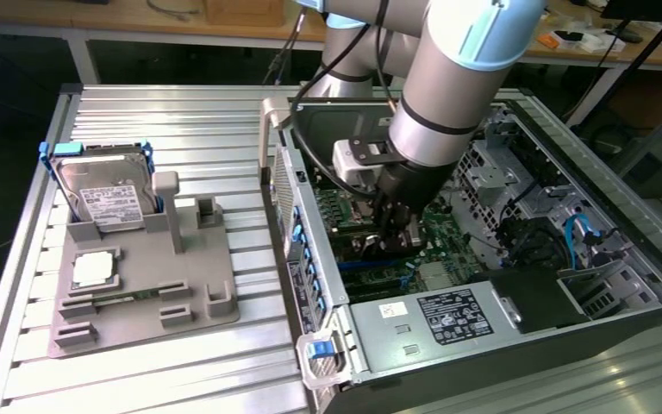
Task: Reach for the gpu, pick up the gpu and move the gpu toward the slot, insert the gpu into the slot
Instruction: 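Insert the gpu into the slot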
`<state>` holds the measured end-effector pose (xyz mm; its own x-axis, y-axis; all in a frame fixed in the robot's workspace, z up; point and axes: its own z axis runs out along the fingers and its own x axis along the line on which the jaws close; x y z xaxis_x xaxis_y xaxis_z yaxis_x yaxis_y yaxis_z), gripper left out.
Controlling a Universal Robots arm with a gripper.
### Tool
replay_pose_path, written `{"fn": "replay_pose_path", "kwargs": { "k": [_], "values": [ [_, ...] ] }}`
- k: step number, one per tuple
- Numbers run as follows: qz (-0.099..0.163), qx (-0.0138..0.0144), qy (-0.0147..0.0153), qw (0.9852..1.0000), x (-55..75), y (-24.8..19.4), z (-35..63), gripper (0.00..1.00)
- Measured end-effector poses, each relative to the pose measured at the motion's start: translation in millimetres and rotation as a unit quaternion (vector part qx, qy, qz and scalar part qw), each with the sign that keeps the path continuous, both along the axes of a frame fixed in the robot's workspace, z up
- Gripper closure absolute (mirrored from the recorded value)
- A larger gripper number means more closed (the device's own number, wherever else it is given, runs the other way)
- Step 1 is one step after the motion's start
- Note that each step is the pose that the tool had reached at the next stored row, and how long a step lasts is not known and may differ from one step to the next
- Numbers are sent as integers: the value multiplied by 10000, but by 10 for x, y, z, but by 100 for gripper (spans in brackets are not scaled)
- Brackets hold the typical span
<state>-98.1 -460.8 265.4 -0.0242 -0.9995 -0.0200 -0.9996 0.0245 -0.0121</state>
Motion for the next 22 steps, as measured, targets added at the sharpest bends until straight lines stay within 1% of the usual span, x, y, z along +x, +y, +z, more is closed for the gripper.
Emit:
{"fn": "replay_pose_path", "kwargs": {
  "k": [22],
  "values": [
    [0,0,0,10000,-50,0,-49,73]
  ]
}}
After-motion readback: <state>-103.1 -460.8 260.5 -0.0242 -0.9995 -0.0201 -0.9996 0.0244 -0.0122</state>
